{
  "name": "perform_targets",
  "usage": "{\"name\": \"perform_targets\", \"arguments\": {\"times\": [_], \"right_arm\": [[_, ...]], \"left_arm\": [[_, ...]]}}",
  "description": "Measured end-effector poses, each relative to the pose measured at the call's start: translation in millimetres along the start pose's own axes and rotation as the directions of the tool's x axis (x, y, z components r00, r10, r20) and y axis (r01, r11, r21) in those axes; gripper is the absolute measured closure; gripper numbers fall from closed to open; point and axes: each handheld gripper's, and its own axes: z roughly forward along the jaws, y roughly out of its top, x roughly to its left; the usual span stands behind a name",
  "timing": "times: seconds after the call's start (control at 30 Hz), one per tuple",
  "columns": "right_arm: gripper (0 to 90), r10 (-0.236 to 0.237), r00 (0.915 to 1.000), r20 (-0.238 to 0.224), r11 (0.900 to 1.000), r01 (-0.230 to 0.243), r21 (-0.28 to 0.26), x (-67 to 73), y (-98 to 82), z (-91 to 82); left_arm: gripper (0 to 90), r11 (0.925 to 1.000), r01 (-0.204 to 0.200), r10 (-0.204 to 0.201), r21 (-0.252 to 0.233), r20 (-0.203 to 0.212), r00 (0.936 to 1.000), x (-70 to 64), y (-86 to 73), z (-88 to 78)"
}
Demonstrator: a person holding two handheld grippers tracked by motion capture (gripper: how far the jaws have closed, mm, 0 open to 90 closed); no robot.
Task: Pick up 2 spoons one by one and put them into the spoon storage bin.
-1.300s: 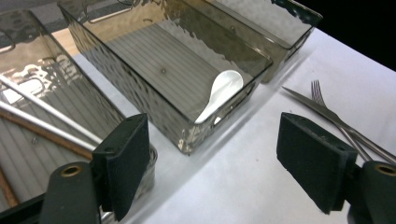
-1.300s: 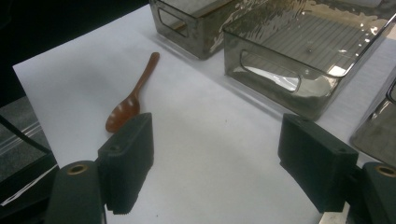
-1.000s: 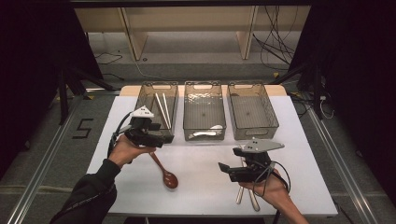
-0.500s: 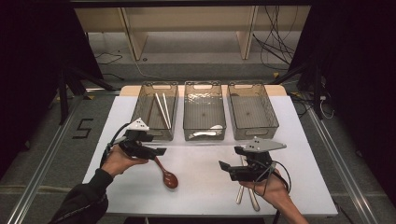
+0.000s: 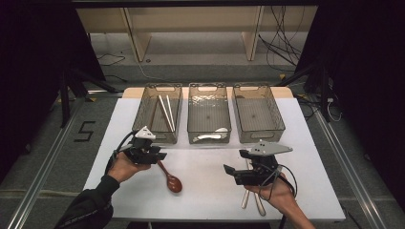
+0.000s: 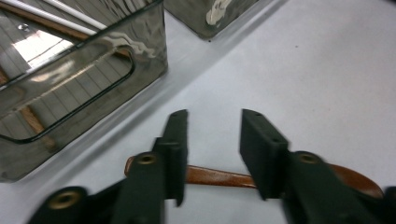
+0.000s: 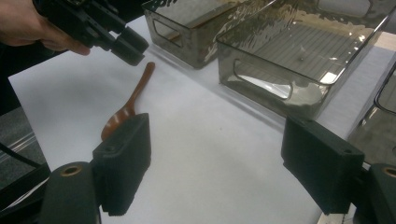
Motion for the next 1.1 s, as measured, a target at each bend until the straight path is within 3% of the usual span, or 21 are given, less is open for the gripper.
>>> {"name": "perform_targets", "arguments": {"times": [0.13,0.33,0.7,0.8,0.97,1.1], "right_arm": [[25.3,-0.003,1.0000,-0.001,1.000,0.003,0.003,0.1,0.0,0.4],[25.5,-0.006,1.0000,-0.001,1.000,0.006,0.004,0.4,0.1,0.7],[25.6,-0.008,0.9999,-0.007,1.000,0.008,0.009,1.3,-0.2,1.4],[25.7,-0.009,0.9999,-0.007,1.000,0.009,0.010,1.4,-0.1,1.5],[25.7,-0.013,0.9999,-0.007,1.000,0.013,0.008,1.5,-0.1,1.6],[25.7,-0.009,0.9999,-0.006,1.000,0.009,0.008,1.2,0.0,0.7]], "left_arm": [[79.6,0.9996,0.015,-0.015,0.025,0.007,0.9999,1.2,-0.1,3.7],[88.1,0.9975,-0.010,0.009,0.070,0.011,0.9999,-1.3,-2.3,16.4],[88.8,0.9880,-0.028,0.031,0.152,-0.018,0.9994,3.7,-9.5,35.7],[88.8,0.9886,-0.021,0.024,0.149,-0.016,0.9996,6.0,-10.4,36.0],[88.8,0.9835,-0.027,0.031,0.179,-0.020,0.9993,7.4,-12.1,33.0],[88.8,0.9751,-0.027,0.033,0.220,-0.024,0.9992,9.3,-16.9,26.0]]}}
